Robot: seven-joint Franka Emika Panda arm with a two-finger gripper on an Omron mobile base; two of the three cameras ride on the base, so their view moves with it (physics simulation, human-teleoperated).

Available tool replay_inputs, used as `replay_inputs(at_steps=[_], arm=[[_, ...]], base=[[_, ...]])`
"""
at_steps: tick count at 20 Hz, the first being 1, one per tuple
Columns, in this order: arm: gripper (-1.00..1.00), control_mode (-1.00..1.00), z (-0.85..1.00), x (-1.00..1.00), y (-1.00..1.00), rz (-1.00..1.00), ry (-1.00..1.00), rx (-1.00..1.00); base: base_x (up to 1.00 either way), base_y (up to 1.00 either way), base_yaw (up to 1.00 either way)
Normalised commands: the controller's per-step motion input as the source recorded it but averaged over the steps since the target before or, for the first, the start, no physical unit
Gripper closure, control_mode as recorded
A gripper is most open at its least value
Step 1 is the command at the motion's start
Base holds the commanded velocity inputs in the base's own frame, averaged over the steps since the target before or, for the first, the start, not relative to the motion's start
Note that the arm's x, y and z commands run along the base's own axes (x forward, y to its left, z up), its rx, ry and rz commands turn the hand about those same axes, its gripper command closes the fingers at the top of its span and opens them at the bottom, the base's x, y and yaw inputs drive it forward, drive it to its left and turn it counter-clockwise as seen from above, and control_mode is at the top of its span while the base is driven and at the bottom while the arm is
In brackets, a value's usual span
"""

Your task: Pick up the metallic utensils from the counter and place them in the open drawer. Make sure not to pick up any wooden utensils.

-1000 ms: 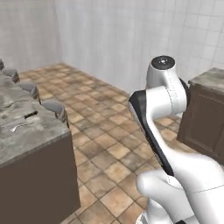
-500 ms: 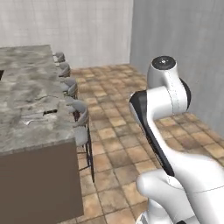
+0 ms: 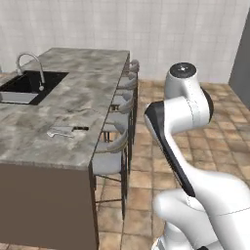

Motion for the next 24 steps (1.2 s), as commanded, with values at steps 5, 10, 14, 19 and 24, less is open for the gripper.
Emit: replay_inputs(at_steps=[5,10,14,19,24], arm=[[-1.0,1.0,0.0,0.0,0.0,0.0,0.0,0.0],[-1.0,1.0,0.0,0.0,0.0,0.0,0.0,0.0],[-1.0,1.0,0.0,0.0,0.0,0.0,0.0,0.0],[-1.0,1.0,0.0,0.0,0.0,0.0,0.0,0.0],[-1.0,1.0,0.0,0.0,0.0,0.0,0.0,0.0]], base=[[0.67,-0.71,0.72],[0.47,-0.62,0.75],[0.44,-0.52,0.63],[0.58,-0.44,0.44],[0.6,-0.1,0.25]])
